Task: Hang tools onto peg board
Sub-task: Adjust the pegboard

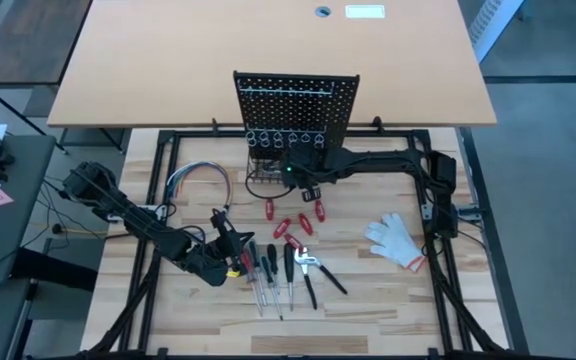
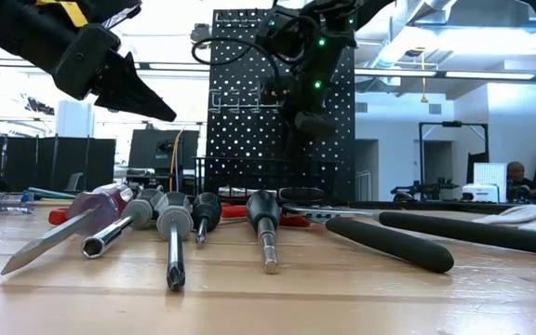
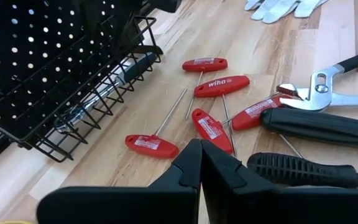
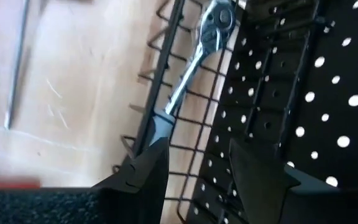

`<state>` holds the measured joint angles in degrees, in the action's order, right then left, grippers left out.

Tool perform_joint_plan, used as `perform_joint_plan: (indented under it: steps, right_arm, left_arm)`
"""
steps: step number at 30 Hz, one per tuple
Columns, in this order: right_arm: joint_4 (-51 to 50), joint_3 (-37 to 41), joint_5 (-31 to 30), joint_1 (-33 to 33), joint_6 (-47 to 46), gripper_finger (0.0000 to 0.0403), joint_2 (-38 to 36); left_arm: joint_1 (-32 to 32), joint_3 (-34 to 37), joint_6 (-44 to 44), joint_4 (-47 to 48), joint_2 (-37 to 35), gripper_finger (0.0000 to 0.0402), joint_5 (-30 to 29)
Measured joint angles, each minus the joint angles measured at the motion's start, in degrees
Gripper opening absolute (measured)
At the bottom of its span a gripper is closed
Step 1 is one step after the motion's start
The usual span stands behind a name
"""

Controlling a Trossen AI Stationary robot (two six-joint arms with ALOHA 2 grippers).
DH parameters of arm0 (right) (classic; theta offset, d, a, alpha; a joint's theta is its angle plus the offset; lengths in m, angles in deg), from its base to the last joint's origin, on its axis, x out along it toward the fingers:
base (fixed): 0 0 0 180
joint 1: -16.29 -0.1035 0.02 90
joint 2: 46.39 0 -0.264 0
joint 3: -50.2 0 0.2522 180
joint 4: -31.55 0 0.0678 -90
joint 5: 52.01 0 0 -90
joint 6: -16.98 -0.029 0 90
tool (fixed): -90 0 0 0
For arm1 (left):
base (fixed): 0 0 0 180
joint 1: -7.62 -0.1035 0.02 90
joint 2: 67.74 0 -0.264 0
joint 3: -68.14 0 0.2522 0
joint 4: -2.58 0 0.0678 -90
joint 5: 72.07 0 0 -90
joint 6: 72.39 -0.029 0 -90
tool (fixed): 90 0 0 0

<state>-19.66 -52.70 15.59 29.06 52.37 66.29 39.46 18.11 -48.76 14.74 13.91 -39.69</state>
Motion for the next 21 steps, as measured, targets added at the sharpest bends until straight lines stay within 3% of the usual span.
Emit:
perform_joint_plan:
  steps: [11,21]
  right_arm:
    - [-0.08,0.00,2.79,-0.91,-2.41,0.0233,-0.71]
    - [-1.27,0.00,3.04,-2.80,-2.74,0.0211,-0.68]
  left_arm:
    - [-0.45,0.01,1.45,1.13,0.00,0.0000,0.00]
    - [-0.44,0.00,1.95,1.32,0.00,0.0000,-0.02]
